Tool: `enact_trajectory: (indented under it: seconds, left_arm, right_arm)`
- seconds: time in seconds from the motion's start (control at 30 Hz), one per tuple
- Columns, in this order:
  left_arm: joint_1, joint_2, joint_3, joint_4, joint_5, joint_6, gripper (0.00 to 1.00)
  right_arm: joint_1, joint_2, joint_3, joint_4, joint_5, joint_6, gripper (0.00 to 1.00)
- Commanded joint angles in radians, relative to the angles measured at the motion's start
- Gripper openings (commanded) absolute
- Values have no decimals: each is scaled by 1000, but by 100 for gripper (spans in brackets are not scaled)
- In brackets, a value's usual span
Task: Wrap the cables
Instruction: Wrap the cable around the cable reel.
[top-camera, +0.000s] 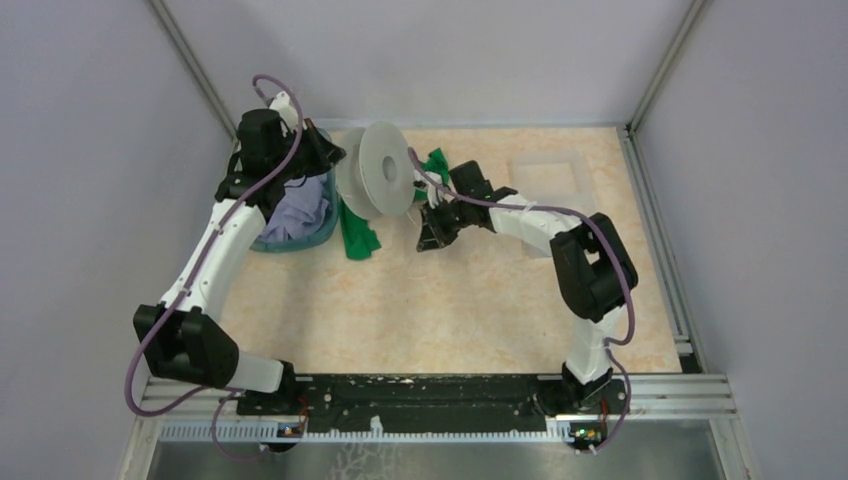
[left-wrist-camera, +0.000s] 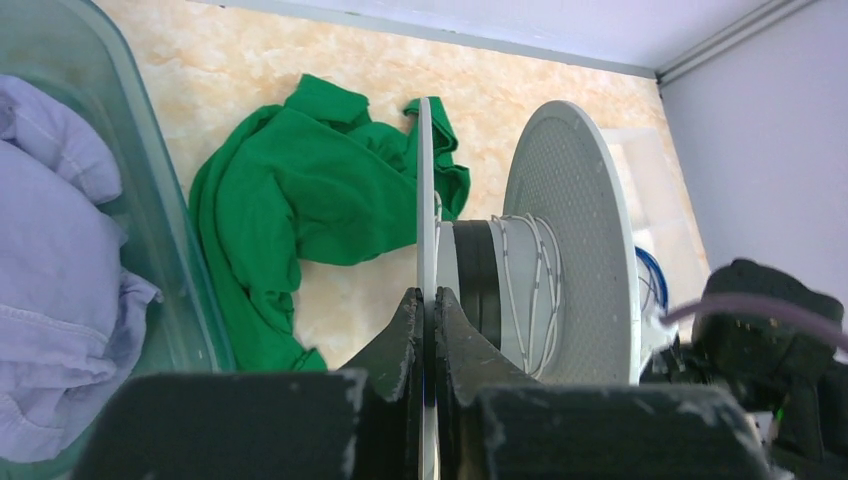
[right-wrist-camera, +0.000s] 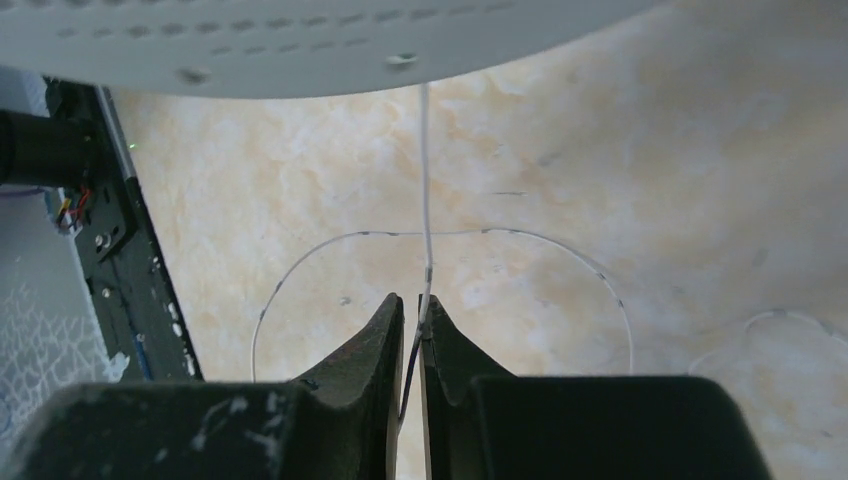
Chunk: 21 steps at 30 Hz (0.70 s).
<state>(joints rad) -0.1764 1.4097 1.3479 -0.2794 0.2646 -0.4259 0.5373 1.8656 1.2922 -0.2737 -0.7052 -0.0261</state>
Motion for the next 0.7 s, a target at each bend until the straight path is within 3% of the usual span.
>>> enact_trajectory:
  seconds: [0.0, 0.27, 0.67]
  left_arm:
    - [-1, -5, 36, 53, -99, 5, 0]
    - [-40, 4, -58, 122, -206, 31, 0]
    - [-197, 10, -136, 192, -358, 199, 0]
  right_arm:
    - [94, -59, 85, -62, -16, -63, 10]
    - [183, -37, 243, -123, -111, -20, 11]
    - [138, -28, 480, -227, -59, 34, 12]
